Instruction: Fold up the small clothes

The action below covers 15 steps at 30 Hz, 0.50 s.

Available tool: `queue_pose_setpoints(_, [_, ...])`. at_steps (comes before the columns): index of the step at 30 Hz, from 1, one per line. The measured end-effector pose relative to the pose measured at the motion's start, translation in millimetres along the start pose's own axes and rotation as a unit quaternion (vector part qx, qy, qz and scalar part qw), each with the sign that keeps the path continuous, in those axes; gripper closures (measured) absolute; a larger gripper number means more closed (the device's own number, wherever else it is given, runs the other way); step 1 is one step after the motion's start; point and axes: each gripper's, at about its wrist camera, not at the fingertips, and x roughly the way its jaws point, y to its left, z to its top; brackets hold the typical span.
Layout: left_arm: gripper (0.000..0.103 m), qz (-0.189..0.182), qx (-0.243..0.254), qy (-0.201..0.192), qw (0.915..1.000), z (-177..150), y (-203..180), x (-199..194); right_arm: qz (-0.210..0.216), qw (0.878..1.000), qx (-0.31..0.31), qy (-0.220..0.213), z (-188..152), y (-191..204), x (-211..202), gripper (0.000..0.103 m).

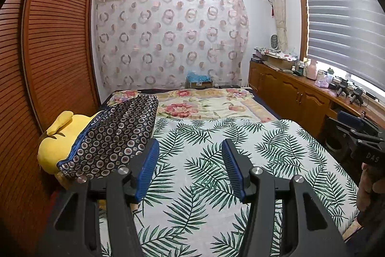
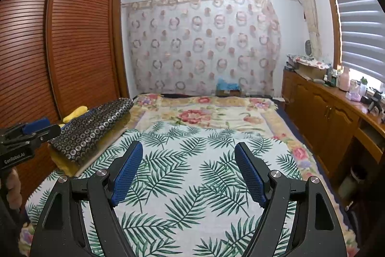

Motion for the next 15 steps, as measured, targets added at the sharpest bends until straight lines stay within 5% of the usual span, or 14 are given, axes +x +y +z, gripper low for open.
queue_pose_setpoints(15, [0.05,0.0,-0.001,0.0,1.0,-0.4,0.7,0.2,0.001,1.0,0.0,0.0,0.0,-1.2,-0.5,0.022])
